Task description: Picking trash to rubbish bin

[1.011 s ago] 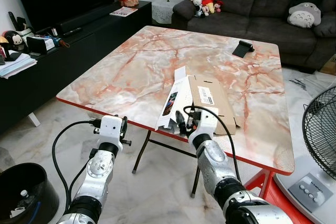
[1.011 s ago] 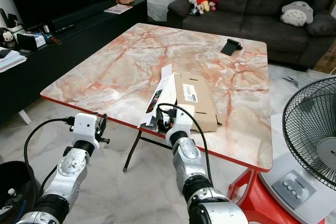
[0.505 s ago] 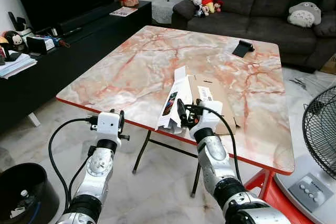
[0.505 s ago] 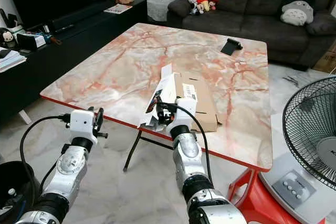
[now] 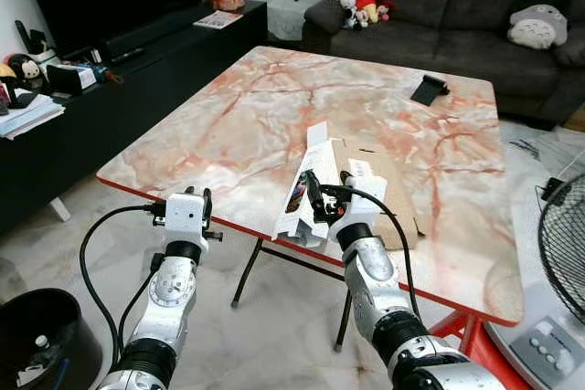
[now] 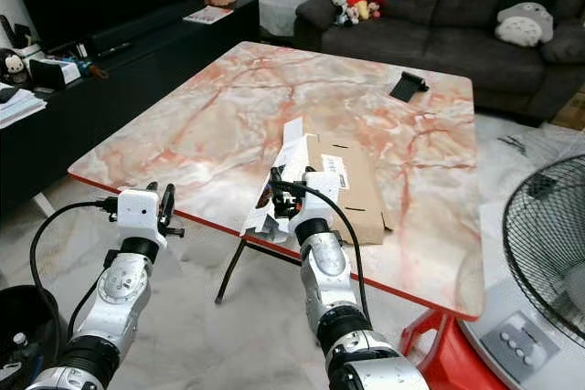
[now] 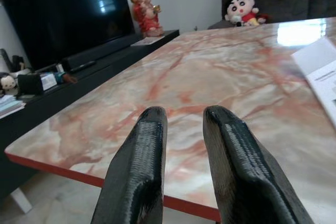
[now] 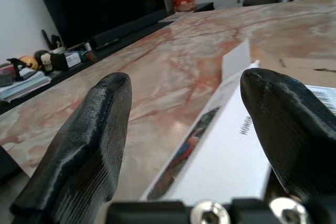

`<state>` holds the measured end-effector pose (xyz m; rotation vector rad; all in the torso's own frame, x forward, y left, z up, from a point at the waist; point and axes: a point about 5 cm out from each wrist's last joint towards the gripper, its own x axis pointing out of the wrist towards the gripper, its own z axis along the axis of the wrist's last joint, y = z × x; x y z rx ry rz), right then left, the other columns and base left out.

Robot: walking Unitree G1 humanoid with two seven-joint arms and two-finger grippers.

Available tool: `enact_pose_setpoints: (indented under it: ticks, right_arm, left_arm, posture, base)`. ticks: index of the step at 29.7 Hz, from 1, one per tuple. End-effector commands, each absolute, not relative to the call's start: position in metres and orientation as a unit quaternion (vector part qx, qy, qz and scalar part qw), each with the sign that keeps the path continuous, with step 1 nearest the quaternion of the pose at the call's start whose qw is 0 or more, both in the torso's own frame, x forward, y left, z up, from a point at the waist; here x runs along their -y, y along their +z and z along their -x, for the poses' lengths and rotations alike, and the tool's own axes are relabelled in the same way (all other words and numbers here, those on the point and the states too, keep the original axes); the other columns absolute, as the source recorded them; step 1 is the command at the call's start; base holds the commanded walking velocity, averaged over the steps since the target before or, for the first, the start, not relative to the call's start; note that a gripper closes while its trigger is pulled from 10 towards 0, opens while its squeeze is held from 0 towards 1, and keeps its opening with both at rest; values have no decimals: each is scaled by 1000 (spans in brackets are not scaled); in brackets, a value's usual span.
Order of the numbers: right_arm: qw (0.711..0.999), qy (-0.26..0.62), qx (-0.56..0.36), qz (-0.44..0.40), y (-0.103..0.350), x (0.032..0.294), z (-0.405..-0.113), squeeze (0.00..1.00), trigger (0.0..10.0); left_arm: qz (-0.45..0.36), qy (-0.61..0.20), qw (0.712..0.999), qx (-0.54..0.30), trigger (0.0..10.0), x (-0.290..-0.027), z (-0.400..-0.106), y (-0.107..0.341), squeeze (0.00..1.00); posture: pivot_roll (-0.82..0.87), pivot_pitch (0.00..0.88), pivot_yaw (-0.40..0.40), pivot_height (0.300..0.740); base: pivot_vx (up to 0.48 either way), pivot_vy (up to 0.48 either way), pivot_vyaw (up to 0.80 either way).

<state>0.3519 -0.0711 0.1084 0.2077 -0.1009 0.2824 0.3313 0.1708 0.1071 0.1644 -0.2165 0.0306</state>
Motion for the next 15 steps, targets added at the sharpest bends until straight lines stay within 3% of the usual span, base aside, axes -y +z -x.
enact_pose_setpoints:
  ticks: [1, 15]
  right_arm:
    - [981, 150, 54, -111, 109, 61, -349, 0, 10000]
    - [981, 148, 54, -114, 110, 61, -350, 0, 10000]
  left_arm:
    - [-90, 19, 988, 121, 10000, -173, -332, 113, 0]
    - [-90, 23, 988, 122, 10000, -174, -334, 114, 0]
  posture:
    - [59, 0, -15, 740]
    - [53, 0, -15, 740]
  base:
    - [300, 0, 0]
    - [302, 0, 0]
